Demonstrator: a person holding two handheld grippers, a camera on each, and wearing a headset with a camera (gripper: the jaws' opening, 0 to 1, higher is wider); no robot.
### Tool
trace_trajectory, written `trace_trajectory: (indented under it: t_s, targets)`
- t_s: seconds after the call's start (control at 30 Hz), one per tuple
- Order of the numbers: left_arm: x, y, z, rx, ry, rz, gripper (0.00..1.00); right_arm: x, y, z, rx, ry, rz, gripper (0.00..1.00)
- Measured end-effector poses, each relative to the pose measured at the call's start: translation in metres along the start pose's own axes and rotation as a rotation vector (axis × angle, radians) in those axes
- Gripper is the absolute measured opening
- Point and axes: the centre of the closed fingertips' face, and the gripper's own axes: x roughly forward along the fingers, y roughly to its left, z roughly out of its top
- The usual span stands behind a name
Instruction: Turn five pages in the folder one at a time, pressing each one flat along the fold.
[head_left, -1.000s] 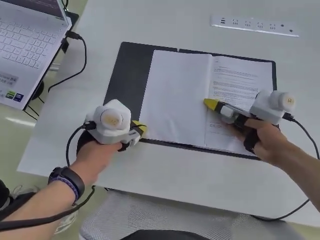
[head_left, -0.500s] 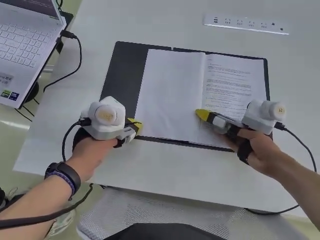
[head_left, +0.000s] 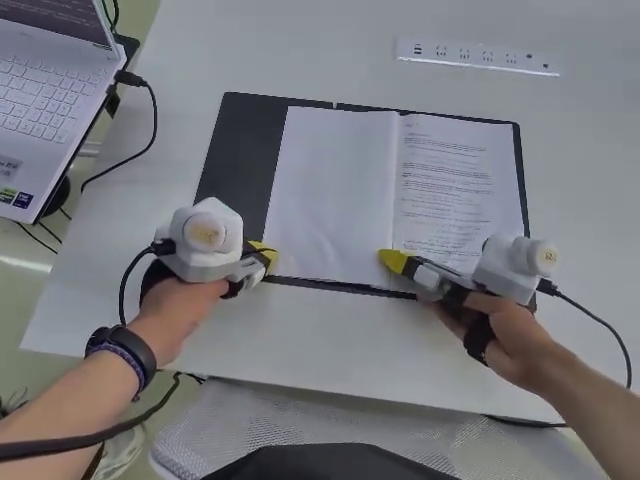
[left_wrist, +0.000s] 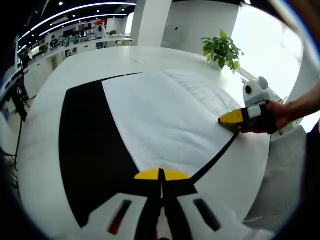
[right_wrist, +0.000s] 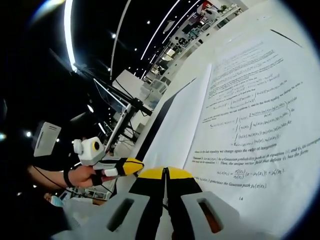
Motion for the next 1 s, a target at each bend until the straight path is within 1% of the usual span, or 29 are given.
trace_trajectory:
  t_s: [0.23, 0.33, 0.5, 0.67, 0.83, 0.87, 1.0]
  targets:
    - [-0.001, 0.000, 0.000, -0.002, -0.006, 0.001, 0.00, -0.005, 0.003, -0.009, 0.008, 0.001, -0.003, 0.00]
    - [-0.001, 0.000, -0.001, 0.002, -0.003, -0.002, 0.00, -0.006, -0.001, -0.010, 0.012, 0.003, -0.005, 0.00]
    - [-0.001, -0.001, -0.001, 0.003, -0.005, 0.005, 0.00, -0.008, -0.003, -0.015, 0.001, 0.023, -0.005, 0.00]
    - [-0.002, -0.001, -0.001, -0.001, -0.003, 0.006, 0.00, -0.009, -0.006, -0.017, 0.015, 0.024, -0.014, 0.00]
    - [-0.002, -0.001, -0.001, -0.001, 0.007, 0.006, 0.00, -0.011, -0.008, -0.019, 0.013, 0.041, -0.024, 0.00]
    - [-0.002, -0.001, -0.001, -0.001, 0.008, 0.008, 0.00, -0.011, -0.010, -0.019, 0.024, 0.044, -0.034, 0.00]
    - [-0.002, -0.001, -0.001, -0.021, 0.009, 0.015, 0.00, -0.011, -0.009, -0.019, 0.034, 0.037, -0.046, 0.00]
